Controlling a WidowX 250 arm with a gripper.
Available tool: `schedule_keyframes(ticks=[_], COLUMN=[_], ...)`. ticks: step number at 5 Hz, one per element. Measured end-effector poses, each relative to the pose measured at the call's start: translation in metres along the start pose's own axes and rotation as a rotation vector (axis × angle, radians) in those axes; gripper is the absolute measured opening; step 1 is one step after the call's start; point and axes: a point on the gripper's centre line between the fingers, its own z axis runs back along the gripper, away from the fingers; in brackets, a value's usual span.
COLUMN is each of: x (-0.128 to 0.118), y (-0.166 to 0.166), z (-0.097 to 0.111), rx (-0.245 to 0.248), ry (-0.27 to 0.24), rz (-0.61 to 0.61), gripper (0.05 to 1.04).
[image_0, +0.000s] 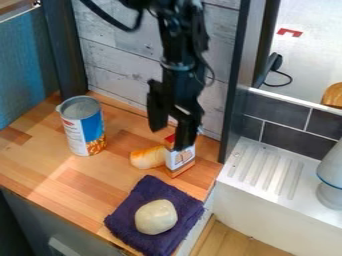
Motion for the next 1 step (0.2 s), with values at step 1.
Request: schedule_keyframes(ticks=[1], x=[-0.0587], y=[0.0238], z=[0.0297], rx=[0.001], ry=[-0.003], rz=[0.19], gripper=[1.003])
